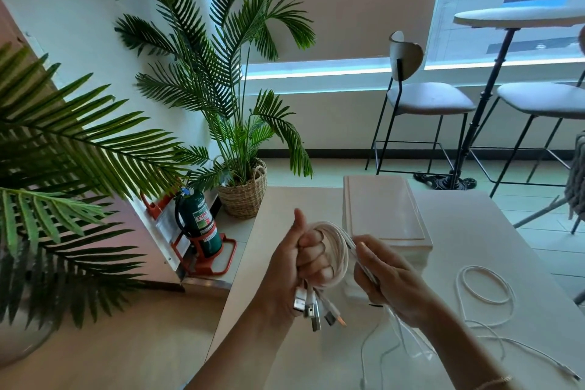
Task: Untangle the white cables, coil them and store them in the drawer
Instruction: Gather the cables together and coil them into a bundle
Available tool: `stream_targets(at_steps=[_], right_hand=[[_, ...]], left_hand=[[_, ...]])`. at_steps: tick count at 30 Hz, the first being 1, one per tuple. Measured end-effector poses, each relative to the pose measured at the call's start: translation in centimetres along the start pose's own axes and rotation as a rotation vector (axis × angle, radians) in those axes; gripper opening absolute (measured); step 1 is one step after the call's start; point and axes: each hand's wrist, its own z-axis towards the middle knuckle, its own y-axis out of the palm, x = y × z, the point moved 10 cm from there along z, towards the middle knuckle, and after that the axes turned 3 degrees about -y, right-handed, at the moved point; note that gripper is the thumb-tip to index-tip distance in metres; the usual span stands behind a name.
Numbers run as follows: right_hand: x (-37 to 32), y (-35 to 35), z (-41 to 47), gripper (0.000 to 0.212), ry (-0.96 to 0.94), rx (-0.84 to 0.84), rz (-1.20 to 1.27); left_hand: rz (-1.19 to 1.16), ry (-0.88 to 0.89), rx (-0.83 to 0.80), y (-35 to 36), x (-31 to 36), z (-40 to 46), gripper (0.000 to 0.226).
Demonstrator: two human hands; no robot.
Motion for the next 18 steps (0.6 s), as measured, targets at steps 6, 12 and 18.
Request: stream_targets(at_steps=[6,12,18], right_hand=[[0.0,0.9,-0.6,0.032,-0.074,0.013,-0.542],[0.7,2.2,-0.9,0.03,0.114,-0.076,-0.78],[1.4,2.4,-1.2,0.035,0.284,-0.127,-0.918]], left_hand=[[-0.042,0.111,-0.028,-0.2,1.6,0.8,0.051],[-0.012,0.191,0.054,-1.2,1.7,0.8,0.056],[0.218,0.226,0.082,-0.2,0.9,0.6,0.077]])
